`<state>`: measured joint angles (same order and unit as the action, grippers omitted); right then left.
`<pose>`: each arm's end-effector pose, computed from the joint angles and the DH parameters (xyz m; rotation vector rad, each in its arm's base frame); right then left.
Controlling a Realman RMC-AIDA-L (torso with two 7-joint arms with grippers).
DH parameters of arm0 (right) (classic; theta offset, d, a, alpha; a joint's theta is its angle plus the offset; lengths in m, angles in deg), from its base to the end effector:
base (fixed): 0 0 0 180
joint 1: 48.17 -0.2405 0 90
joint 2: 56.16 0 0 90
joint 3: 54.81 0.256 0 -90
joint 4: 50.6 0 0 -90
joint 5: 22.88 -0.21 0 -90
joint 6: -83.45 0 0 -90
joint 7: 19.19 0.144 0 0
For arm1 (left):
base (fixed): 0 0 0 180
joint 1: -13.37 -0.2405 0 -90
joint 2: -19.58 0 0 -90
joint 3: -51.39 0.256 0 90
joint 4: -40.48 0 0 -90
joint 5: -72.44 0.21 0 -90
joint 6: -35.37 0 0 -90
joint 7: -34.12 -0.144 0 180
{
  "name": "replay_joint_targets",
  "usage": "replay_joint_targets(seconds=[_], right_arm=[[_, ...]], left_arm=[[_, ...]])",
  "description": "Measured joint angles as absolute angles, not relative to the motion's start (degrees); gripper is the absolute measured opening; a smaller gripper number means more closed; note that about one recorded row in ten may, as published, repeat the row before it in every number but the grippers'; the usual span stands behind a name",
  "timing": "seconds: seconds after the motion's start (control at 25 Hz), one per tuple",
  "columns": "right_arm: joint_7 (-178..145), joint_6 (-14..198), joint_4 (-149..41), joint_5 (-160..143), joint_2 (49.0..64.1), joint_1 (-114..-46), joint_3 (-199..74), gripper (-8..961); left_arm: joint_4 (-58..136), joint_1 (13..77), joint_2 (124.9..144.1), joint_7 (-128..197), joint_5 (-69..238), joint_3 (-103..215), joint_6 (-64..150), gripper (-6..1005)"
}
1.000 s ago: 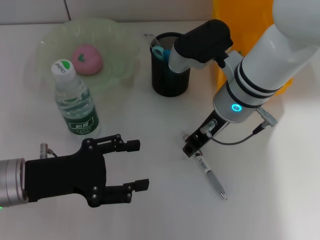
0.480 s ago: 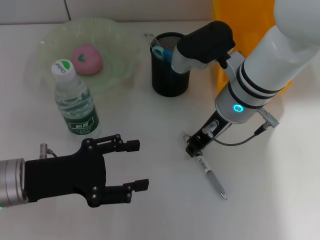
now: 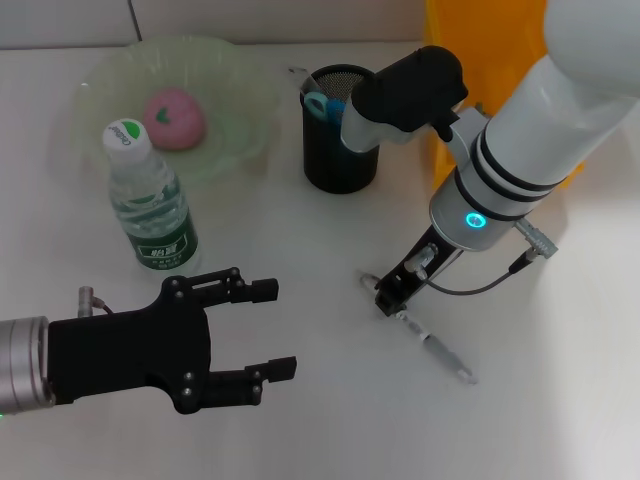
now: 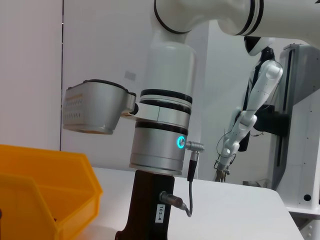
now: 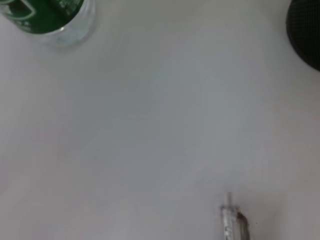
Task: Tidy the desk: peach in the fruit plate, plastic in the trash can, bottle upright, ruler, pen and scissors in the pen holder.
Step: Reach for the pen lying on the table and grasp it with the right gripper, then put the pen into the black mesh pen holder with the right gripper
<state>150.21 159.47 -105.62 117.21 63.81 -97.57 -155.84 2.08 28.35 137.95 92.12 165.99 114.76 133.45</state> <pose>0.1450 0.3527 -0.1006 -2.5721 1.1262 -0.6550 -0.2710 0.2412 -0.0226 -2.8420 -0.2172 -0.9357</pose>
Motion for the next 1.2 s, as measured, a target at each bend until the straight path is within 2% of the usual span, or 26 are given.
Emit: replay_joint_targets(seconds=[0.32,0.6,0.92,1.2], right_arm=[[150.1,159.5,-105.7,117.2,63.8,-97.7,-156.6,164],[149.8,160.1,-108.1,117.3,63.8,-96.7,-156.7,164],[148.6,162.9,-119.7,117.7,63.2,-91.8,-151.5,165],[139.0,159.3,-137.1,110.4,63.42,-83.3,-134.4,164]], left_arm=[[2.1,28.3,137.88,92.1,166.0,114.8,133.4,765],[2.0,28.3,137.88,92.1,166.0,114.7,133.4,765],[1.9,28.3,137.97,92.1,165.7,114.8,133.5,765],[1.9,28.4,137.97,92.1,165.8,114.8,133.4,765]])
